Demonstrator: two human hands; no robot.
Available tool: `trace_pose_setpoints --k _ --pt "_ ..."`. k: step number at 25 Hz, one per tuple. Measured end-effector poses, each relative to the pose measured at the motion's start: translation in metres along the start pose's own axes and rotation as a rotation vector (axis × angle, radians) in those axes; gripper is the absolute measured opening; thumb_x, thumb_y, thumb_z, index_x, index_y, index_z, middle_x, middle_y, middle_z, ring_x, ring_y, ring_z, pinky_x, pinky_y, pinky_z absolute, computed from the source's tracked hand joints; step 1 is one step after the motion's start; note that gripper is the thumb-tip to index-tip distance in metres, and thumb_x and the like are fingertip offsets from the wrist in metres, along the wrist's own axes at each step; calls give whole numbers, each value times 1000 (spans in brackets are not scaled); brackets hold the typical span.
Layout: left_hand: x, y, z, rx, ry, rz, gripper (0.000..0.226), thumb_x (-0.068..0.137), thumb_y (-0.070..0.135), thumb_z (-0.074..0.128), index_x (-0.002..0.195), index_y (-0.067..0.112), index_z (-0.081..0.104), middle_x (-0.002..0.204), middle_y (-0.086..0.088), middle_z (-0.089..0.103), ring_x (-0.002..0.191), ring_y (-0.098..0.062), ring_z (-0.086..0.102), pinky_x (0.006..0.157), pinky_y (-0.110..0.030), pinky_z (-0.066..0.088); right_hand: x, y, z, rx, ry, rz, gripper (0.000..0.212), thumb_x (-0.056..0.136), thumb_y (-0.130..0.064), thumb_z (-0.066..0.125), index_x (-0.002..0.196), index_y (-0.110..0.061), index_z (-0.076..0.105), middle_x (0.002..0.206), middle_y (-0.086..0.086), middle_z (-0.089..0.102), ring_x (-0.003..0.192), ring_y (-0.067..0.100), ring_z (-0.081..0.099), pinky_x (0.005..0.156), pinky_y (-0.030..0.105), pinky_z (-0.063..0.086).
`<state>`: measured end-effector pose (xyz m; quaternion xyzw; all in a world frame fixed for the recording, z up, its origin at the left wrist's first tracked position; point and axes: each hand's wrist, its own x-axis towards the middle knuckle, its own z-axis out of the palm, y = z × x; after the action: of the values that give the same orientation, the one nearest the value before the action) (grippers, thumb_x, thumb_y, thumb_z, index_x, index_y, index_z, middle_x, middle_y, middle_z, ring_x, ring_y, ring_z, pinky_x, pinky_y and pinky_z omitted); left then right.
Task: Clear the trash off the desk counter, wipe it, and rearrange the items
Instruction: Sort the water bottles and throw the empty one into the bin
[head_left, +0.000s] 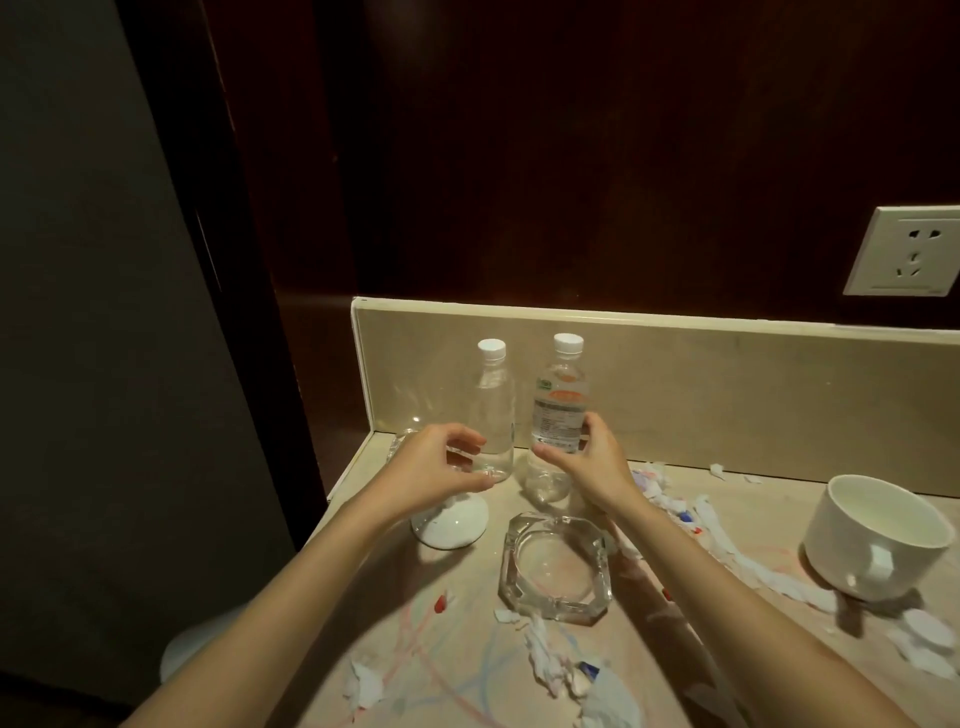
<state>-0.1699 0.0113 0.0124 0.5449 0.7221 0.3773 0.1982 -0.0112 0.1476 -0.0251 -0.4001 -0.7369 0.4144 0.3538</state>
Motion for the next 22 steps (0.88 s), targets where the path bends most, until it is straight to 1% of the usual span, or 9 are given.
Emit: trace_pose_setpoints --k 3,6,8,10,12,14,17,19,22 --pt "0 -3 2 2 -8 -6 43 72 14 82 112 14 64 107 -1 68 95 -11 66 83 -24 54 8 10 9 -35 3 24 55 73 -26 81 117 -15 50 119 3 61 104 16 59 84 27 45" --pt "2 -5 3 3 -19 -11 42 73 14 81 112 15 65 106 1 67 94 -9 66 80 -22 55 11 15 17 -68 1 23 59 73 -29 80 121 -15 48 124 3 58 109 16 57 87 28 46" --pt "3 -4 4 7 -31 -6 41 73 14 81 111 15 65 105 1 67 94 -8 66 80 -20 54 12 15 19 -101 -14 31 62 74 -31 79 123 -14 46 127 3 56 112 17 56 92 31 48" --pt "3 0 7 17 -54 1 38 73 13 81 108 17 66 104 2 68 93 -8 66 82 -22 55 12 13 17 -140 -49 55 62 76 -33 77 125 -13 44 129 4 53 113 18 55 95 35 48" --pt "3 7 12 31 -87 17 34 74 12 81 104 20 66 101 3 69 91 -7 67 82 -23 55 9 7 9 -171 -96 60 62 78 -33 75 127 -12 43 131 5 51 113 17 54 96 34 47" --pt "4 16 15 40 -129 32 31 74 12 80 101 21 67 97 6 70 88 -4 68 79 -20 55 1 -1 -5 -261 -135 28 62 80 -33 73 129 -11 43 133 4 50 116 17 52 96 30 44" --pt "6 34 24 79 -202 71 30 76 14 79 102 19 67 97 6 71 87 -3 68 81 -22 55 -21 -13 -37 -454 -197 -27 58 81 -36 70 129 -12 47 130 4 53 116 18 52 95 31 44" --pt "7 47 34 157 -250 102 29 76 16 79 102 20 67 99 5 70 88 -5 68 84 -26 55 -40 -20 -62 -568 -268 -40 50 81 -37 69 123 -14 53 122 4 59 108 19 56 90 32 46" --pt "6 75 58 340 -343 189 35 76 24 80 108 20 66 102 5 69 89 -7 66 86 -28 55 -70 -24 -101 -701 -326 -28 42 83 -38 67 117 -16 57 116 3 62 104 21 58 89 37 48"
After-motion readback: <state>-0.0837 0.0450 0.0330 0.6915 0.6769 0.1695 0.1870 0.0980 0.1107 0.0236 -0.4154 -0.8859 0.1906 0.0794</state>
